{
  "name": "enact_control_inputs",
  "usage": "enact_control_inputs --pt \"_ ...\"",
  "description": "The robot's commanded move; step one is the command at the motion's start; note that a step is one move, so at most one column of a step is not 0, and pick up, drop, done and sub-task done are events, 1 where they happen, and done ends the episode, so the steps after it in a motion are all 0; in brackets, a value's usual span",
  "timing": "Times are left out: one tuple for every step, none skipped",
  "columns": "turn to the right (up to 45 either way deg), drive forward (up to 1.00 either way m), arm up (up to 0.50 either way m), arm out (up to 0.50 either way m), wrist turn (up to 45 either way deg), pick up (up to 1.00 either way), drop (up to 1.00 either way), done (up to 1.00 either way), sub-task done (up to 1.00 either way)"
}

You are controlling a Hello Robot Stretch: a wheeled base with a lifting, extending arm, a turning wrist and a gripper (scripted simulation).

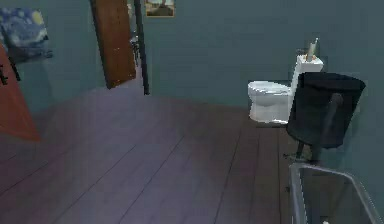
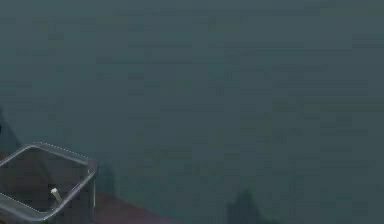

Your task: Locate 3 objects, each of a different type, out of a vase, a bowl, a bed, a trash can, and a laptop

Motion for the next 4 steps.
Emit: enact_control_inputs --pt "-45.0 0.0 0.0 0.0 0.0 0.0 0.0 0.0 0.0" --pt "-21.0 0.0 0.0 0.0 0.0 0.0 0.0 0.0 0.0" --pt "0.0 1.0 0.0 0.0 0.0 0.0 0.0 0.0 0.0" --pt "0.0 1.0 0.0 0.0 0.0 0.0 0.0 0.0 0.0"
